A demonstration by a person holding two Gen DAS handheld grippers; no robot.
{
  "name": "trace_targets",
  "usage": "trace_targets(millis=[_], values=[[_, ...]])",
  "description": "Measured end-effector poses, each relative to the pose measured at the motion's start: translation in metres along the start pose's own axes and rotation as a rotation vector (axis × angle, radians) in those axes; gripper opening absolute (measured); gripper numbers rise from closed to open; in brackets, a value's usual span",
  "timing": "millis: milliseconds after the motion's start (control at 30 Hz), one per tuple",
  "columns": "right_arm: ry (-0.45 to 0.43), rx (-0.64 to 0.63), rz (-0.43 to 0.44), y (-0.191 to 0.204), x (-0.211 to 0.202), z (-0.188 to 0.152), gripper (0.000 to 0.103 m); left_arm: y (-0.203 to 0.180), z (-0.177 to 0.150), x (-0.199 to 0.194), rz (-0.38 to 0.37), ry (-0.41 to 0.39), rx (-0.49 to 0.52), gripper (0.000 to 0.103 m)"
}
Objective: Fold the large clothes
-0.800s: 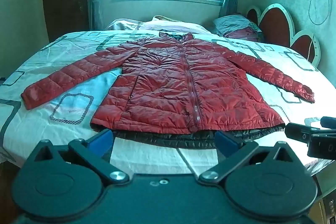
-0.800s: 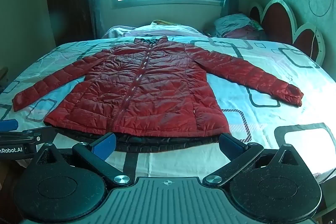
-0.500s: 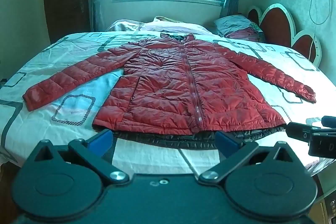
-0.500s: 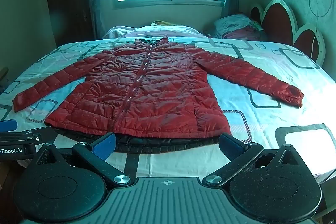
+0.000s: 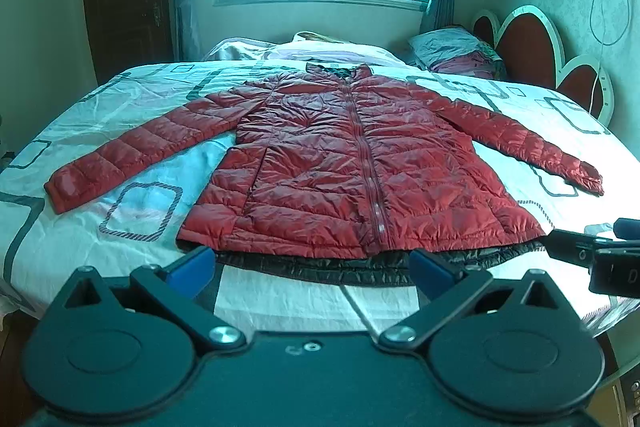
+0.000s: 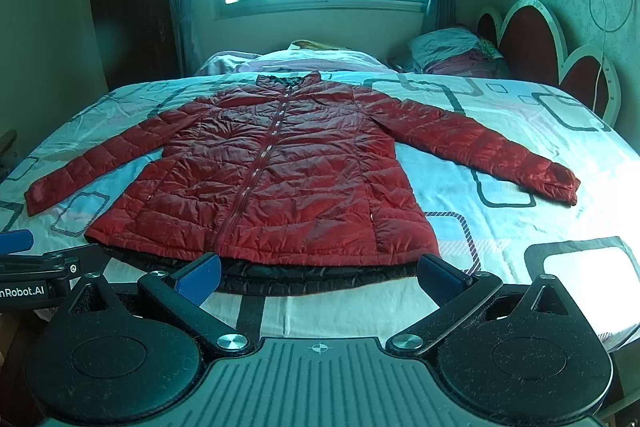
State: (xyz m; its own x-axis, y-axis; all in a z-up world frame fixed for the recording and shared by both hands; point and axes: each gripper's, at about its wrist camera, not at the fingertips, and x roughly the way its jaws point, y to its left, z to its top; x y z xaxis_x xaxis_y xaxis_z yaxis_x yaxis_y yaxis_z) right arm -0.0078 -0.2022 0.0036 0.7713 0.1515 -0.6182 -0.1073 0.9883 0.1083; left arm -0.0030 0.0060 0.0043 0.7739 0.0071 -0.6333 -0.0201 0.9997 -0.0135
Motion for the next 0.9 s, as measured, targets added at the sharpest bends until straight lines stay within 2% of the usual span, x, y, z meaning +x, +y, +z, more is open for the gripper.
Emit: trace_targets(millis=[900], values=[[-0.007,0.011,0.0,-0.0025,-0.0019,0.0009,0.103,-0.0017,0.0031,0.0011,0.009,-0.004,0.009,0.103]])
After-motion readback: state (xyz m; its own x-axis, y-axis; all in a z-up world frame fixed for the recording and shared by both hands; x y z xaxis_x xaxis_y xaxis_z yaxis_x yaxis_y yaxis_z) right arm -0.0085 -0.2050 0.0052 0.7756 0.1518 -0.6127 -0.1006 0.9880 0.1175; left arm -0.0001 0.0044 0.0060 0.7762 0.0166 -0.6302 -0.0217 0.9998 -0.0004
